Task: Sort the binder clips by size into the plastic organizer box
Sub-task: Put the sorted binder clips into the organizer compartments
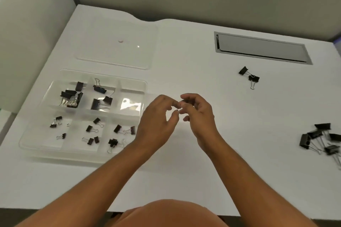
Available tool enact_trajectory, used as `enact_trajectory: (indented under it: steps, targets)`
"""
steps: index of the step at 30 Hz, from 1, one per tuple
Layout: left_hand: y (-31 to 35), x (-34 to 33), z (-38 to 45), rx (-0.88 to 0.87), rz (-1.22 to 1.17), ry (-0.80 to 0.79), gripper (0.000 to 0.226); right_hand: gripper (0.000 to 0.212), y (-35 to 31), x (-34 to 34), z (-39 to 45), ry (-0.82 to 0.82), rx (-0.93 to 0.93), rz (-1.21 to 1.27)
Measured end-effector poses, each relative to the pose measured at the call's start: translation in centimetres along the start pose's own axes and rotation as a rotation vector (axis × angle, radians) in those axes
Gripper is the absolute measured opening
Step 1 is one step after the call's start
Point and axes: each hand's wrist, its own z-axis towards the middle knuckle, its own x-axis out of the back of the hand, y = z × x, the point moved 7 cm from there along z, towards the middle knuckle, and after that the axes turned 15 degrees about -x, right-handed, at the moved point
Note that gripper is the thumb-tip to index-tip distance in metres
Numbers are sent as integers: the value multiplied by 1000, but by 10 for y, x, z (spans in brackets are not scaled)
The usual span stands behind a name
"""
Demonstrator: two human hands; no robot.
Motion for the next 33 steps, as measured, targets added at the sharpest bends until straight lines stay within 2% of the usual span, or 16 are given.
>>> enact_trajectory:
  steps: [9, 17, 22, 26, 28, 30, 33]
  targets:
    - [46, -126, 55, -71, 23, -167, 21, 19, 30, 140, 26, 164, -36, 88]
    - [68, -232, 108, -63, 79, -217, 27, 19, 36, 244, 99, 288, 22, -2]
    - [62, -274, 163, -73, 201, -222, 34, 34, 22, 279, 162, 399, 139, -190]
    - [49, -304, 217, -165, 392, -314, 67, 64, 10, 279, 209, 512, 187, -465]
    - [42, -319, 237, -259, 473, -409, 74, 66, 3, 275, 221, 568, 213, -617]
    - [32, -330, 251, -301, 498, -476, 66, 55, 1, 275, 226, 604, 244, -673]
    - [18, -333, 260, -296, 479, -465, 35, 38, 5, 281, 224, 627, 309, -612]
